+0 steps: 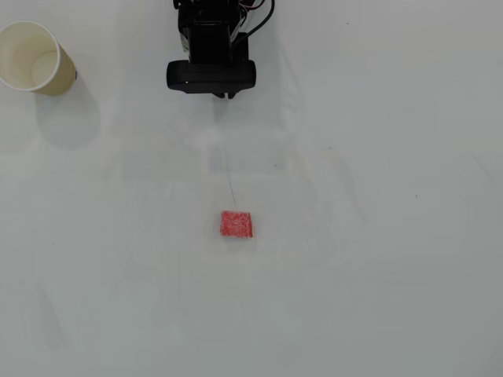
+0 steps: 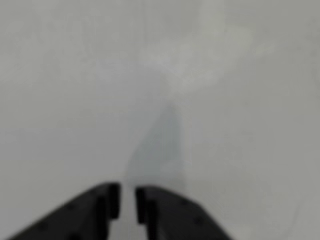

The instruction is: Pick up the cube and drop it in the cup.

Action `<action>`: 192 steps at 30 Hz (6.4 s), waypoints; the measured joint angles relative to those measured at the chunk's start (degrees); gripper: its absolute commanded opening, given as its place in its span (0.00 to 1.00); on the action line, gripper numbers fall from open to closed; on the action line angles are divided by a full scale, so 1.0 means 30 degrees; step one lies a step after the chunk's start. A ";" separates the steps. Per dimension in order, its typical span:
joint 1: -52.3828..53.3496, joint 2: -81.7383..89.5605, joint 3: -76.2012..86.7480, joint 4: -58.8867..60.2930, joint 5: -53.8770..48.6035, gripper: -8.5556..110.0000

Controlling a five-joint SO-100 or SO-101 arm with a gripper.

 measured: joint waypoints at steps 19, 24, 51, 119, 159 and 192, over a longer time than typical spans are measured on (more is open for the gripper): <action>-0.0322 0.0000 0.0000 -0.9697 0.0059 0.07; -0.0205 0.0000 0.0000 -1.1191 0.0059 0.07; -0.0264 0.0000 0.0000 -1.2627 0.0059 0.08; -0.2666 -1.2832 -0.4834 -1.4180 0.0059 0.38; -0.3223 -2.9209 -1.5410 -2.0010 0.0059 0.38; -0.1816 -3.4395 -1.9541 -2.1328 0.0059 0.38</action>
